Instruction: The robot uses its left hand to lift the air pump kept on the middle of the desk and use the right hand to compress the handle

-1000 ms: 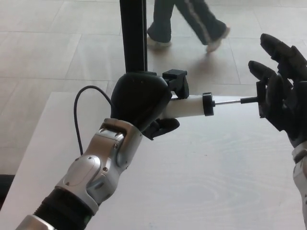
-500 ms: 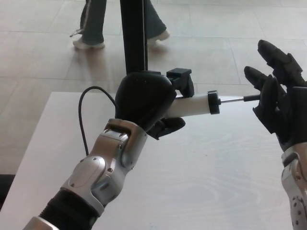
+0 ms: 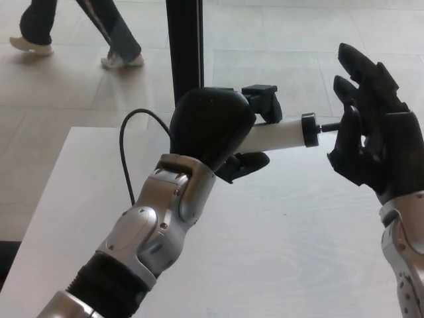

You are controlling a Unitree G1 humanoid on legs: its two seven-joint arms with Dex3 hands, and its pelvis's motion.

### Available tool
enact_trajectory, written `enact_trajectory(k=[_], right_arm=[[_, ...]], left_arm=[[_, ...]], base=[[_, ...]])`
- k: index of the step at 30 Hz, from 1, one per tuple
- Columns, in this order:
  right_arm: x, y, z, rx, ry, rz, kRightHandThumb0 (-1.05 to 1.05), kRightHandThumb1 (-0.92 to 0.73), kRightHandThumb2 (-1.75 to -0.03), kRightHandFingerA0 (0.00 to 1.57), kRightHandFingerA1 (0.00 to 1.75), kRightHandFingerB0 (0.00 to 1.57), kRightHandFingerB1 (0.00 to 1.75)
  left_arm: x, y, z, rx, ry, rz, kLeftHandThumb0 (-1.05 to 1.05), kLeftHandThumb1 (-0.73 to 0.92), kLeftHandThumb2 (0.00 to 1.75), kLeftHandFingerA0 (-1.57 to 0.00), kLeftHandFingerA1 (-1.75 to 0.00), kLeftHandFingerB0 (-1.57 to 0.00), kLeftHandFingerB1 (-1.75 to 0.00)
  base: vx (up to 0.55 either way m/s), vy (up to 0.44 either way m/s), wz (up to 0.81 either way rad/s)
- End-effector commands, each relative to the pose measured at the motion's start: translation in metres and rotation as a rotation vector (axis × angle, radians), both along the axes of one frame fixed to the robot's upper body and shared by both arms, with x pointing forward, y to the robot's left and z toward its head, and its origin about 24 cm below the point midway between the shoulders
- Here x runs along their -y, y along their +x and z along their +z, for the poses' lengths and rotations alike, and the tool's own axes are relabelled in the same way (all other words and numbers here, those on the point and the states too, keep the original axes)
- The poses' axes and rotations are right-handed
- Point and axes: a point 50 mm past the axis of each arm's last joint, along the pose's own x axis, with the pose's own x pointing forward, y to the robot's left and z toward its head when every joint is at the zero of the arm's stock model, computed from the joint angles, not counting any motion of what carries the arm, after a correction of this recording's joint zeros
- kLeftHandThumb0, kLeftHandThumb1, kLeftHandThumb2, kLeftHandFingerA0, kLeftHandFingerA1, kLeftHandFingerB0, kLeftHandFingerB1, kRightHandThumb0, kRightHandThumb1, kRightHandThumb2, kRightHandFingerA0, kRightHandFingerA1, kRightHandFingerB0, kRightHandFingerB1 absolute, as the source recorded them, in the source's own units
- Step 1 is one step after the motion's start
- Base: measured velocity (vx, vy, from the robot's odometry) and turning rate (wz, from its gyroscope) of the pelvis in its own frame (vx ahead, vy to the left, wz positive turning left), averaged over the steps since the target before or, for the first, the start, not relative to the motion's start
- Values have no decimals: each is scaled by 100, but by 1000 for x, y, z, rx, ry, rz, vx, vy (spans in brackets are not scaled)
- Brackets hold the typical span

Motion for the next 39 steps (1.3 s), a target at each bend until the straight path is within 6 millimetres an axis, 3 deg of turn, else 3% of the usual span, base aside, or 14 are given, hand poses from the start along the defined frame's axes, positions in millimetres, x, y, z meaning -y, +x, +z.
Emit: enact_trajectory(k=[1,9,10,16,19,21,22,23,27,30,33,36,38,39], right_arm=[[0,-5,2,-3,-119,-7,-85,-79,-127,0,18,8,23],[-3,-6,8,17,-157,9,-85,-73,-122,0,23,8,26],[-3,-6,8,19,-165,9,-103,-92,-81,2,28,9,27],[-5,-6,7,29,-147,34,-94,-81,-127,0,17,12,24],[-2,-6,10,44,-129,9,-101,-92,-86,0,28,3,27],[0,-7,12,56,-121,-6,-89,-78,-127,6,16,7,15],[4,-8,15,71,-116,-11,-97,-92,-96,0,24,0,20],[13,-11,24,108,-82,-38,-105,-89,-132,0,6,0,0],[34,-13,33,123,-53,-57,-104,-92,-133,0,11,0,0],[52,-16,39,119,-45,-98,-105,-92,-133,0,7,0,0],[81,-26,48,130,-35,-165,-104,-90,-132,0,5,0,0],[97,-35,56,146,-31,-191,-105,-90,-132,0,6,8,0],[104,-39,57,143,-30,-212,-105,-90,-131,0,3,13,3],[109,-41,57,143,-32,-220,-96,-92,-87,0,17,2,26]], left_arm=[[3,4,7,-2,1,11,-16,55,105,-97,-172,-87,-117],[11,10,16,-3,102,53,-27,70,68,-90,-173,-82,-117],[12,11,17,-7,110,49,-25,70,67,-97,-171,-81,-117],[16,10,13,23,134,20,-39,71,66,-98,-155,-84,-97],[15,9,5,-25,107,55,-30,69,70,-96,-160,-82,-108],[14,8,1,-30,109,47,-13,62,79,-102,-165,-82,-112],[12,6,-3,-17,100,41,-23,52,102,-124,-135,-90,-103],[3,3,-14,-33,90,36,-24,52,103,-126,-140,-91,-109],[-7,1,-27,-97,95,46,-13,47,118,-95,-175,-81,-145],[-14,-2,-37,-115,92,65,-20,43,122,-128,-148,-104,-133],[-28,-8,-55,-171,93,100,-15,47,119,-96,-175,-76,-159],[-38,-9,-65,-214,123,121,-27,50,116,-124,-141,-97,-124],[-40,-10,-69,-238,138,127,-19,52,116,-96,-175,-77,-153],[-41,-10,-72,-248,154,126,-19,56,111,-92,-175,-75,-151]], base=[[0,0,0],[0,0,0],[0,0,0],[0,0,0],[0,0,0],[0,0,0],[0,0,0],[0,0,0],[0,0,0],[0,0,0],[0,0,0],[0,0,0],[0,0,0],[0,0,0]])
